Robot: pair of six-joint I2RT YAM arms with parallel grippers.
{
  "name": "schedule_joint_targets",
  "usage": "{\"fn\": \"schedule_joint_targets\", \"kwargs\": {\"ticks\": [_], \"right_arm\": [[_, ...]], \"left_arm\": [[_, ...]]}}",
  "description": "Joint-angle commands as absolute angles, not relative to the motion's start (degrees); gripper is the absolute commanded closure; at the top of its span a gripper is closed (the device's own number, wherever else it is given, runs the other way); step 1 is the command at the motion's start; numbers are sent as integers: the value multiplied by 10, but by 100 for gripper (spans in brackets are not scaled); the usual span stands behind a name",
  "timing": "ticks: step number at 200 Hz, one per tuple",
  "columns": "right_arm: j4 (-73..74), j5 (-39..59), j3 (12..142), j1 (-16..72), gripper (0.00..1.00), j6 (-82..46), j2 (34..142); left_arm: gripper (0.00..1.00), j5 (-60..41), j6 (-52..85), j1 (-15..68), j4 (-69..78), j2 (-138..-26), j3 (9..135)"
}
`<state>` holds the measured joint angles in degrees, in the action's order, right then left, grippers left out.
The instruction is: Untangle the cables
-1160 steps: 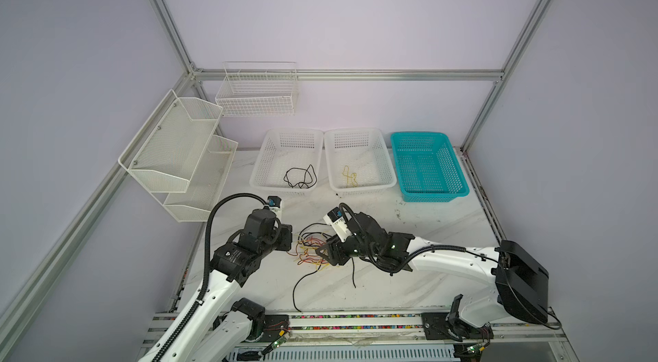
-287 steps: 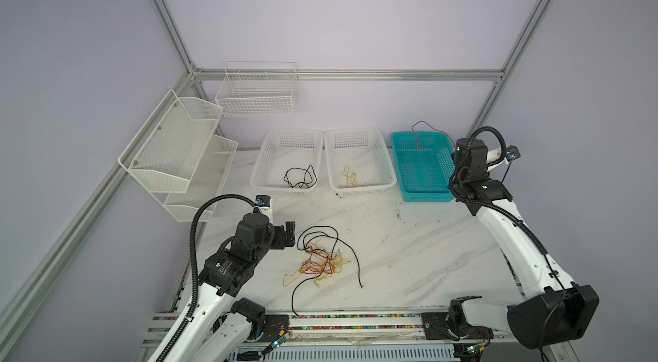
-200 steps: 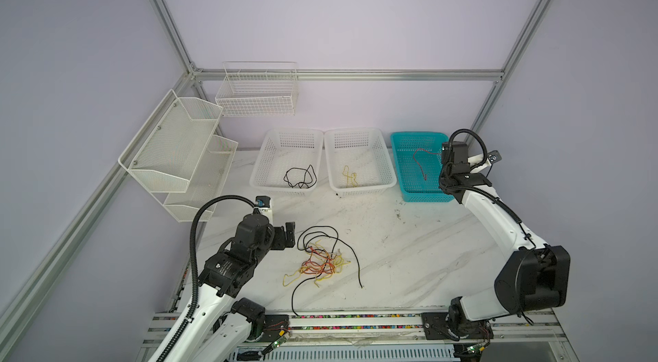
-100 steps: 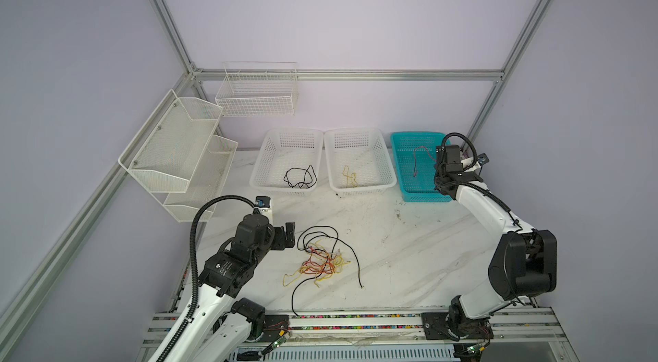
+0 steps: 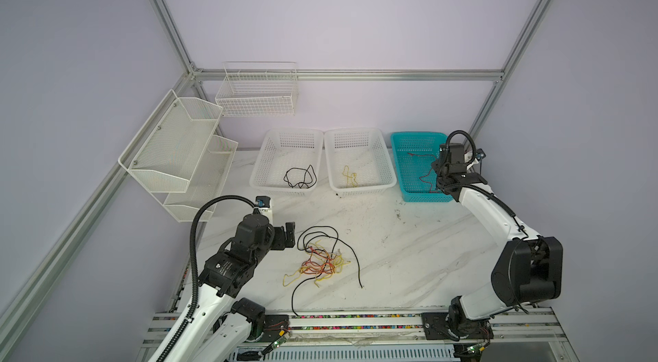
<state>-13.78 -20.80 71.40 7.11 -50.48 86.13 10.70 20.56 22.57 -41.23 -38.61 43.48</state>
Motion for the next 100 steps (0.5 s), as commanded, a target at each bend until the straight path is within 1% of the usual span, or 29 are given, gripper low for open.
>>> {"fn": "schedule_joint_targets", "kwargs": {"ticks": [1,14,33,47,60,100], "right_arm": [[-75,-91,706,70,41,-431,826],[-64,-30,699,73,40,-415,812],[-38,36,675,100,33,-394,790],[-44,56,671,142,30,-369,769],[-68,50,673,191,30,-342,762],[-41,106,582,325,30,-301,732]], "left_arm": [[0,109,211,228,-396,-383,413],[0,107,211,228,-396,-383,414],[0,101,211,228,-398,-387,416],[1,90,212,228,-398,-393,417],[0,70,212,230,-400,-405,420],[0,-8,214,258,-433,-485,460]]}}
